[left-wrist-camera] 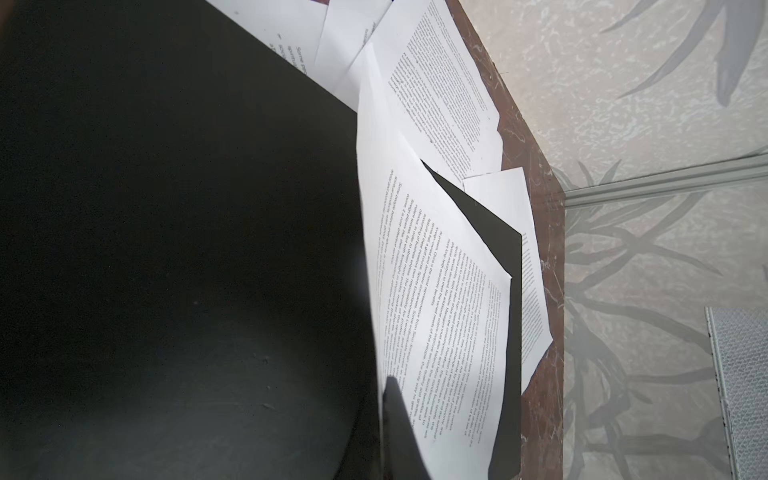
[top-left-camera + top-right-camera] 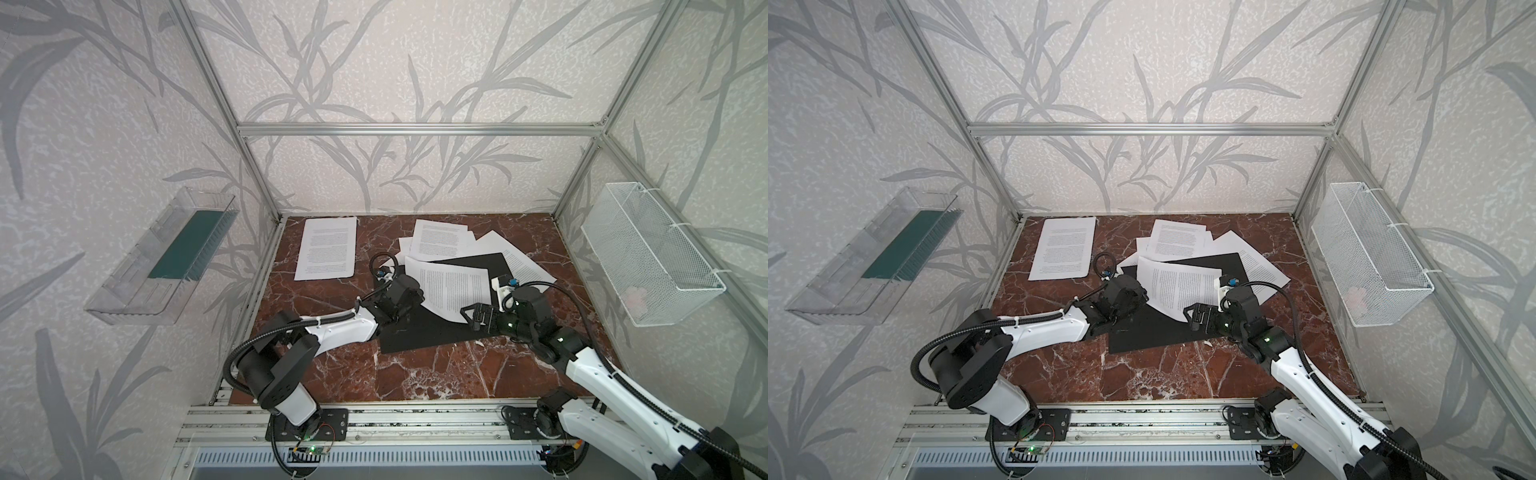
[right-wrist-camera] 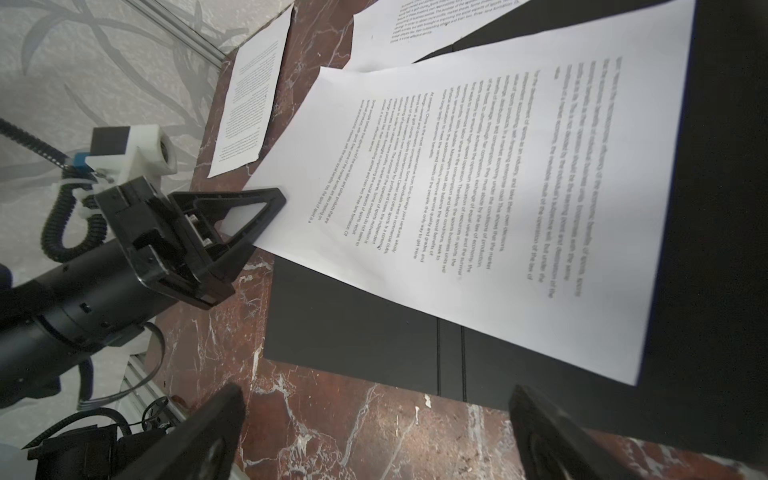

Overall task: Put the files into the folder
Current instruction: 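Lay the sheet onto the clip with the left gripper while the right holds it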

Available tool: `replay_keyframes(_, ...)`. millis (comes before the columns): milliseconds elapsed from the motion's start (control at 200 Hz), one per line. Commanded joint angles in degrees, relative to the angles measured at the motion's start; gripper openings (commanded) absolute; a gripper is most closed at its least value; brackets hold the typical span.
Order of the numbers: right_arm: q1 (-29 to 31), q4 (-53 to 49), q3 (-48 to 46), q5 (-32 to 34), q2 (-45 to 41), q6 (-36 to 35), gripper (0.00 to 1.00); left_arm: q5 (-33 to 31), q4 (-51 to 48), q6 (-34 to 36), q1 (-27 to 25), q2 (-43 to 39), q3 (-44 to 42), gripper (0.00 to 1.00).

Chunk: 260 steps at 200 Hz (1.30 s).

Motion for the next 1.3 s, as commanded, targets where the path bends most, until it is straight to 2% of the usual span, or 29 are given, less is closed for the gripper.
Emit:
replay_keyframes(0,1.82,8.80,-3.20,1.87,0.42,6.61,1.00,-4.48,8.22,-5.37,-1.47,0.60,-1.30,0.00)
replay_keyframes(130,5.10,14.96,-5.48,4.87,3.90,10.14,1.00,-6.16,13.16,-8.09,-2.95,1.00,-3.49,0.00)
replay_keyframes(235,6.24,22.72,-7.39,4.50,8.27,14.10,1.00,-7.75,15.97,-8.82,-4.87,1.22,-4.29,0.00)
replay_keyframes(450,6.94,31.54,-9.51,4.64,12.52,19.72,1.00,-8.21,17.79,-10.04,-5.80,1.14,-5.85,0.00)
replay_keyframes(710,7.45,38.29,-14.04,9.18,13.00,26.38,1.00,-7.81,20.54,-11.00,-6.05,1.72,-6.85,0.00)
replay_keyframes(1000,7.39,52.46,-17.44,10.12,20.68,32.91,1.00,-6.32,23.49,-11.83,-6.07,3.18,-7.48,0.00)
replay_keyframes(1295,7.43,64.20,-17.76,14.36,27.44,36.16,0.89,-5.44,27.23,-13.02,-6.44,2.95,-10.21,0.00)
